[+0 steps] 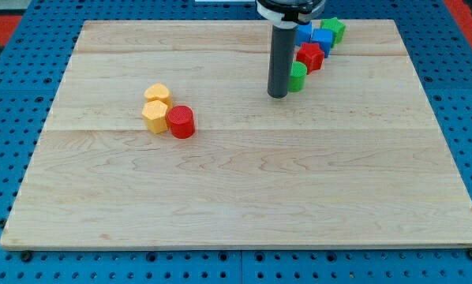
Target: Move the yellow hexagon along with yellow heart a bit up
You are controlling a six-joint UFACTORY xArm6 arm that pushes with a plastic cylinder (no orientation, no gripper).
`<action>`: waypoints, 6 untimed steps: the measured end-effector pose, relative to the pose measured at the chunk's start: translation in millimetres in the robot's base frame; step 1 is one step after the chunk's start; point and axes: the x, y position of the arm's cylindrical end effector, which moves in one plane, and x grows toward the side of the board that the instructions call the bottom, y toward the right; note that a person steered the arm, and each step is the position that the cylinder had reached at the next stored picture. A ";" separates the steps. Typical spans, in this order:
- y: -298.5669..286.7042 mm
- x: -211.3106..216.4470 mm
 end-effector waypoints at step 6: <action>-201.1 53.6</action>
